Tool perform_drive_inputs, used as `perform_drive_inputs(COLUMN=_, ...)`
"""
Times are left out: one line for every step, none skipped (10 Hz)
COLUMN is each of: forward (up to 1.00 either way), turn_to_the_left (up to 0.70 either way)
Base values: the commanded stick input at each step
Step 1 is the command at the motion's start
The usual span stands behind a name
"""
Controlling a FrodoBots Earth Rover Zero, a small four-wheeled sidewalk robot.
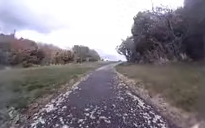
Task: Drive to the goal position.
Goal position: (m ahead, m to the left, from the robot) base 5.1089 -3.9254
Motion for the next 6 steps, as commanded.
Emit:
perform_drive_inputs(forward=0.6, turn_to_the_left=-0.15)
perform_drive_inputs(forward=0.6, turn_to_the_left=-0.15)
perform_drive_inputs(forward=0.6, turn_to_the_left=-0.15)
perform_drive_inputs(forward=0.6, turn_to_the_left=-0.15)
perform_drive_inputs(forward=0.6, turn_to_the_left=-0.15)
perform_drive_inputs(forward=0.6, turn_to_the_left=-0.15)
